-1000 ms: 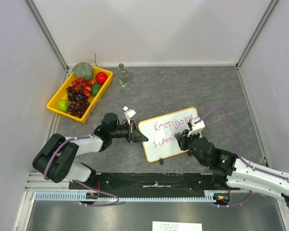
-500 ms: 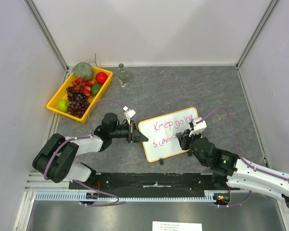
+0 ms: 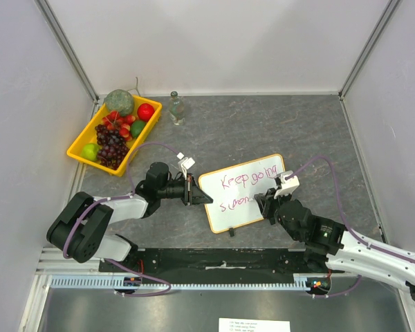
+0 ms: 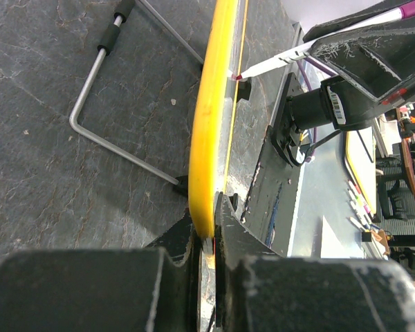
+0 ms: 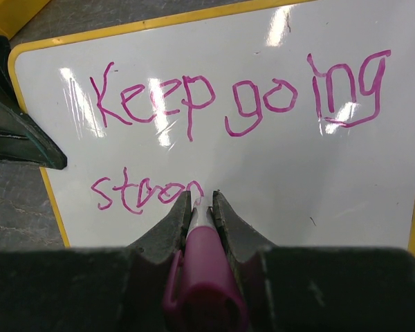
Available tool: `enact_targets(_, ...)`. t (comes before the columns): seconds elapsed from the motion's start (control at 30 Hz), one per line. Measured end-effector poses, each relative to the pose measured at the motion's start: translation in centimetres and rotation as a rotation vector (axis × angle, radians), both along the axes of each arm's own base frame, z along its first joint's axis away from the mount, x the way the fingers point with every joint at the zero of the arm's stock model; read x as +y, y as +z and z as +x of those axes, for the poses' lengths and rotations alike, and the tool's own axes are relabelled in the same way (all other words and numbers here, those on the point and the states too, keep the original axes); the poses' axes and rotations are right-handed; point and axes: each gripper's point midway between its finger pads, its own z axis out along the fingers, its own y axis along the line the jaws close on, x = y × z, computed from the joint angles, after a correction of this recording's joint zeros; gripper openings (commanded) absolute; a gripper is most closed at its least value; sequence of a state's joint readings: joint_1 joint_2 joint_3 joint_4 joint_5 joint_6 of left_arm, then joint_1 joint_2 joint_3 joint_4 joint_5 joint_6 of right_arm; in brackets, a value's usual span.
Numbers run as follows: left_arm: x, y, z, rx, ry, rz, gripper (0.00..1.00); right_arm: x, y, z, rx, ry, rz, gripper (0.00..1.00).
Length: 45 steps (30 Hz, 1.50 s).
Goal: Write a sentence on the whiteboard
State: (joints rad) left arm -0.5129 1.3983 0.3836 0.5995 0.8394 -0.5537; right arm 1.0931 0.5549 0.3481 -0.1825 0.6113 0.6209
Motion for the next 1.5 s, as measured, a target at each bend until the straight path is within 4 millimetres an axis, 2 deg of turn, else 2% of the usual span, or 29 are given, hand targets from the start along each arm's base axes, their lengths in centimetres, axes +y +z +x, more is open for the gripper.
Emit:
enact_targets(0.23,0.0,0.0,0.0,0.0,0.0,0.0,0.02,-0.2,0.2,-0.1,0.006,0.007,-0.021,0.0)
enact_targets(0.6,0.0,0.0,0.0,-0.001,0.0,0.0,0.02,-0.9,2.4,0.8,-0.045,-0.039,-0.044,0.0)
enact_targets(0.83,0.0,0.0,0.0,-0.001,0.0,0.0,0.02,-0.7,1.5,1.0,-0.029,-0.042,-0.087,0.0)
enact_targets(1.5,0.0,0.0,0.0,0.0,0.0,0.0,0.02,0.3,0.9,0.9,-0.015,-0.008,-0.057,0.0)
